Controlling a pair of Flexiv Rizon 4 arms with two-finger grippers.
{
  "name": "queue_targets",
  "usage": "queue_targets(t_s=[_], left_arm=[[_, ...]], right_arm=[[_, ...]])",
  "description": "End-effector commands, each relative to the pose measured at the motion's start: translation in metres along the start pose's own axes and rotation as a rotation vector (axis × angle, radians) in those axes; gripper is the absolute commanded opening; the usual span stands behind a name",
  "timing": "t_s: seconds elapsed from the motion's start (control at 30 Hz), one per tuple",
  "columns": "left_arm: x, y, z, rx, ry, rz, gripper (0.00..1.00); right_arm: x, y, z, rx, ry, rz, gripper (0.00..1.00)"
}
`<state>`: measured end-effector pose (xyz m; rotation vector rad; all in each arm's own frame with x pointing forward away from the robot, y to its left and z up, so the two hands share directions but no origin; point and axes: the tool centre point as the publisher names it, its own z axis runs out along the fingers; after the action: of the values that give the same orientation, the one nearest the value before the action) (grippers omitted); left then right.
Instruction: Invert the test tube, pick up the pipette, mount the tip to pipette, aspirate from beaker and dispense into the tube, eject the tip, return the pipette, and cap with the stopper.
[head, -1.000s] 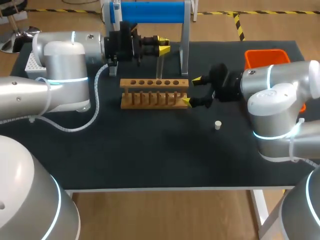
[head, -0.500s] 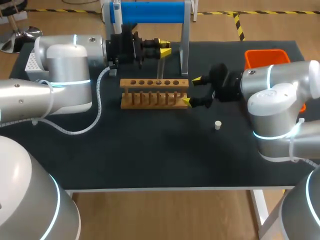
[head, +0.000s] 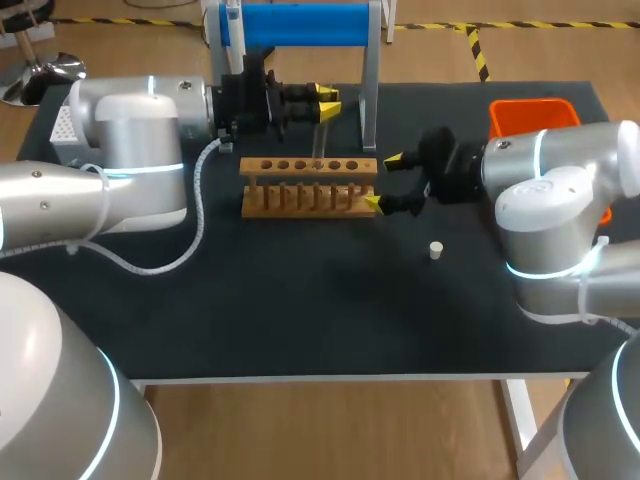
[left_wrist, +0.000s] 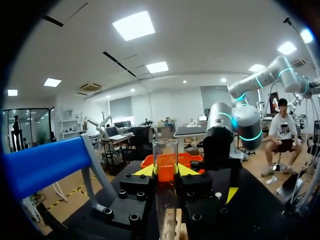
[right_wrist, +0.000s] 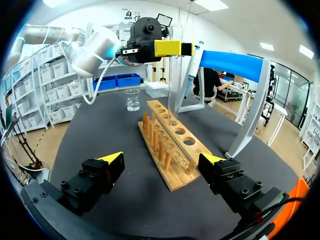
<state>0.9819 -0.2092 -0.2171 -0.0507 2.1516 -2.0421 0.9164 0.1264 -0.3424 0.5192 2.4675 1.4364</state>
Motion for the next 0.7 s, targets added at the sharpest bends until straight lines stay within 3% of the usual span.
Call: queue_targets(t_s=[0.03,0.7], left_arm=[[0.006,0.0,0.001,0.003,-0.041,-0.008,0.0],[0.009,0.014,0.0,-0.01,-0.145,-0.031,0.0]], right_arm=[[0.0,-0.001,0.0,-0.001,0.0,0.0,1.0],[0.0,-0.001,0.0,-0.001,0.0,0.0,1.0]])
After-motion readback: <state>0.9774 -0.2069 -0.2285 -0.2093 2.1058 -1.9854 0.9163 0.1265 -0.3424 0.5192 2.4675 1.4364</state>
